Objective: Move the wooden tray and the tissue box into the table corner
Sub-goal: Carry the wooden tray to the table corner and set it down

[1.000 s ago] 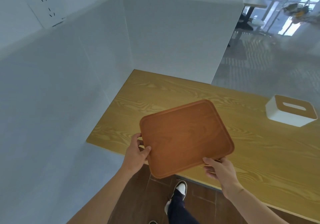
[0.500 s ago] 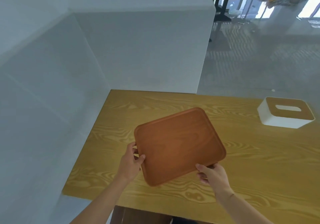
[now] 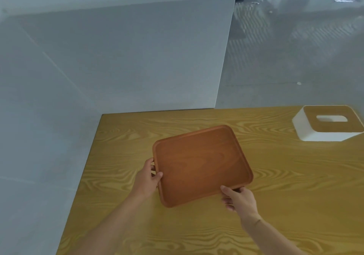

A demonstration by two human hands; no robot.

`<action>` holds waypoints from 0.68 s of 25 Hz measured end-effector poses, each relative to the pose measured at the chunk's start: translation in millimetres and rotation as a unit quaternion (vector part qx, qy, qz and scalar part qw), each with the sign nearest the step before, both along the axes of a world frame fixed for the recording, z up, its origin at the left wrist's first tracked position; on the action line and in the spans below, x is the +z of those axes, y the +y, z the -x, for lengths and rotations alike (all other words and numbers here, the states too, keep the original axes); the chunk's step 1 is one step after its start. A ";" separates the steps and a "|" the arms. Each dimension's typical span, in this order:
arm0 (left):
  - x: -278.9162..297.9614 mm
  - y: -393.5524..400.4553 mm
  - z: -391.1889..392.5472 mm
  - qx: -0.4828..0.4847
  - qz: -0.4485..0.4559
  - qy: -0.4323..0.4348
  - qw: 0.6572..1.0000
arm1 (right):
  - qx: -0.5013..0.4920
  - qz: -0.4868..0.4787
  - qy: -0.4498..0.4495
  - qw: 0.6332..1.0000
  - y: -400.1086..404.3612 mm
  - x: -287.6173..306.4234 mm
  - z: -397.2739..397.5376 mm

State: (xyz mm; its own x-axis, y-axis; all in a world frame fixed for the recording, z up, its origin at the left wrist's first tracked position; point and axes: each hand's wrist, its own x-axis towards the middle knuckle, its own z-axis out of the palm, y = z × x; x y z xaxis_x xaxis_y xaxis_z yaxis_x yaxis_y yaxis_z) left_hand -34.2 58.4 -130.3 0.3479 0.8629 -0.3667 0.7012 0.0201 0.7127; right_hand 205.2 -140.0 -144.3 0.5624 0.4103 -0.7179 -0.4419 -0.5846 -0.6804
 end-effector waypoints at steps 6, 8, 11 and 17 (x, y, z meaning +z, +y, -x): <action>-26.6 80.3 -31.4 -0.068 -0.032 0.044 0.996 | -0.018 0.048 -0.005 0.999 57.1 -24.4 -5.4; -36.6 103.7 -40.8 -0.087 -0.035 0.064 0.994 | -0.030 0.060 -0.004 0.998 74.8 -33.4 -4.0; -47.0 127.8 -49.6 -0.106 -0.023 0.093 0.990 | -0.038 0.069 0.000 0.997 90.9 -40.0 3.4; -63.3 130.8 -50.9 -0.116 -0.025 0.113 0.986 | -0.007 0.115 -0.018 0.993 96.6 -43.5 3.9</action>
